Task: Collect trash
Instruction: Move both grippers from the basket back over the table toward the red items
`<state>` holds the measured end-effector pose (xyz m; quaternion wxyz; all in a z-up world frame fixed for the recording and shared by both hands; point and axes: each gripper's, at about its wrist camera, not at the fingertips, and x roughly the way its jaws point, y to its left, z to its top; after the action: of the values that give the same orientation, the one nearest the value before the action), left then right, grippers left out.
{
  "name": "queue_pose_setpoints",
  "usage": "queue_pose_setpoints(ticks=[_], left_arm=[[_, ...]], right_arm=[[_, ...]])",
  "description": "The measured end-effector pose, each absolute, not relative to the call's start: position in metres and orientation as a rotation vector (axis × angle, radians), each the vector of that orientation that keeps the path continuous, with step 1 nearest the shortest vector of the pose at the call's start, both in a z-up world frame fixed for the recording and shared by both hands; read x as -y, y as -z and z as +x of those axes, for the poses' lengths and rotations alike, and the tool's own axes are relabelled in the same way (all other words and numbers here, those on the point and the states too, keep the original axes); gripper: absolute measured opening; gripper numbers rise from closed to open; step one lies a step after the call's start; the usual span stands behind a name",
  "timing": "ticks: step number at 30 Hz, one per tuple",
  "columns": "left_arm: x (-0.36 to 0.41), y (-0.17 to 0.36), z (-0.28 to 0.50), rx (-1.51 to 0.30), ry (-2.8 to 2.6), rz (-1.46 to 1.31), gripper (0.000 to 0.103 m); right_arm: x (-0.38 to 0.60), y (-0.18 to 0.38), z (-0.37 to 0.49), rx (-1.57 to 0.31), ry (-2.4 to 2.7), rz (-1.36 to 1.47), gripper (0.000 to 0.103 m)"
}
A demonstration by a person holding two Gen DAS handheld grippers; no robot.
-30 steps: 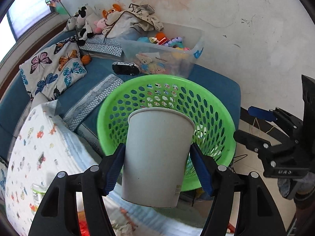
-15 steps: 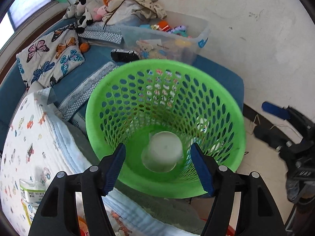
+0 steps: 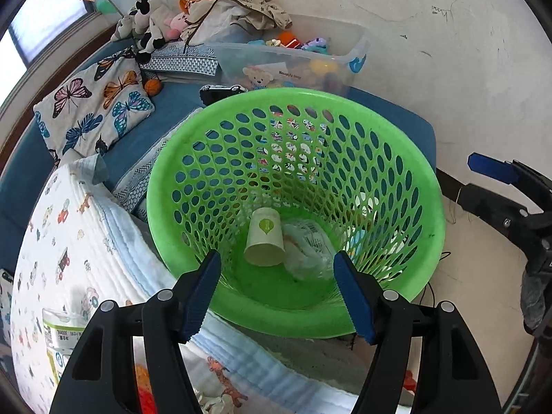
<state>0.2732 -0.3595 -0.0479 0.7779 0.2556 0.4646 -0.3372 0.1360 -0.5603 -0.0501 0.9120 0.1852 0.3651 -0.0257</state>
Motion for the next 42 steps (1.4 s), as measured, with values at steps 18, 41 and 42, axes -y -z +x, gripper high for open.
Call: queue_pose_setpoints(ticks=[18,41,42], left_arm=[[0.353,0.066,0.277,-1.064,0.703,0.544,0.066],[0.385,0.056,0.280,-1.034,0.743,0.458,0.072],[0.382,0.055,0.281,-1.033,0.742,0.434,0.072]], right_arm=[[0.552,0.063,0.147,-0.773,0.017,0.400,0.083],[0.539,0.042,0.126,-0.764,0.049,0.335,0.083],[0.538,0.041,0.125,-0.763,0.050,0.332,0.083]])
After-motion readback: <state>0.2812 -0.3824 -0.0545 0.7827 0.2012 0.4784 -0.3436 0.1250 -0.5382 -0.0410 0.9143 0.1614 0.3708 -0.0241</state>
